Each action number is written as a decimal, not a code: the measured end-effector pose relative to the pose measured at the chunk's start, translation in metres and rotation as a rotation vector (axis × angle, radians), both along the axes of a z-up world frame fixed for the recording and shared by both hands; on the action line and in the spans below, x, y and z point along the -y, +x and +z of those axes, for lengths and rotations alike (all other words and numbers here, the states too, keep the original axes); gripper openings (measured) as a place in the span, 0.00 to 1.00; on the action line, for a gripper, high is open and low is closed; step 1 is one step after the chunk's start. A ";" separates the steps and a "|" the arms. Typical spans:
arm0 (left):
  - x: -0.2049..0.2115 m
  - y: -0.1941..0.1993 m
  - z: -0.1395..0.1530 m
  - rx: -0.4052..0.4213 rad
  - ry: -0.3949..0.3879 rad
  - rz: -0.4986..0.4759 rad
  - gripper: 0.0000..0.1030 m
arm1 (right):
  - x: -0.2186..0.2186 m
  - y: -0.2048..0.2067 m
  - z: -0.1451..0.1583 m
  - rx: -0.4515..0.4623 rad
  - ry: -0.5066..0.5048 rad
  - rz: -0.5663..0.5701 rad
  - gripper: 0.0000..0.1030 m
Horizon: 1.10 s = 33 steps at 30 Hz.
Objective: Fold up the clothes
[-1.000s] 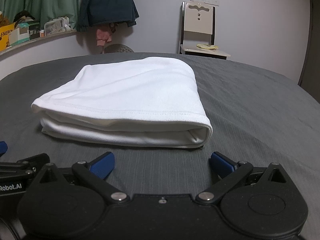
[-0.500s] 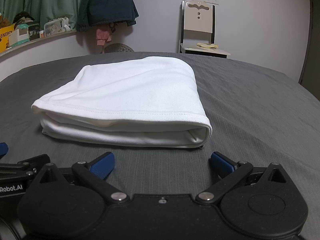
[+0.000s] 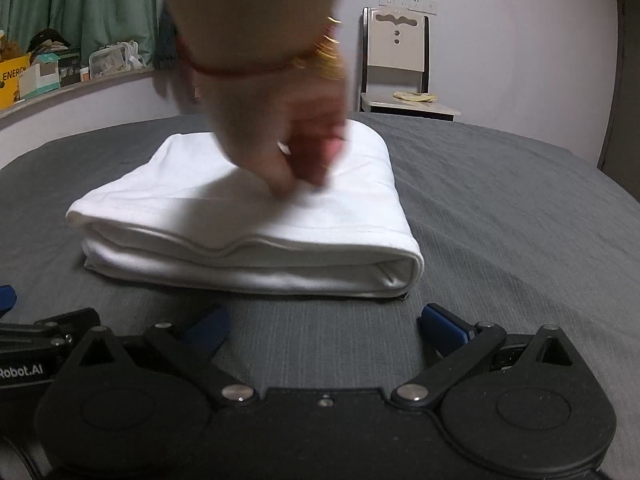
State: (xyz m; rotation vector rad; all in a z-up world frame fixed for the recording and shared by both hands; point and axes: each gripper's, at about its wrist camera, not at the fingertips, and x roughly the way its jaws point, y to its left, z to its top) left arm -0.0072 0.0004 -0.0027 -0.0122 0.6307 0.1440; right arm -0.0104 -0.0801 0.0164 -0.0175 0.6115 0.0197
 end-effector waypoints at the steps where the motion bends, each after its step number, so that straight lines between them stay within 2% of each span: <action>1: 0.000 0.000 0.000 0.000 0.000 0.000 1.00 | 0.000 0.000 0.000 0.000 0.000 0.000 1.00; 33: 0.002 0.002 0.006 -0.017 0.008 0.005 1.00 | -0.017 0.001 0.008 -0.028 -0.003 -0.007 1.00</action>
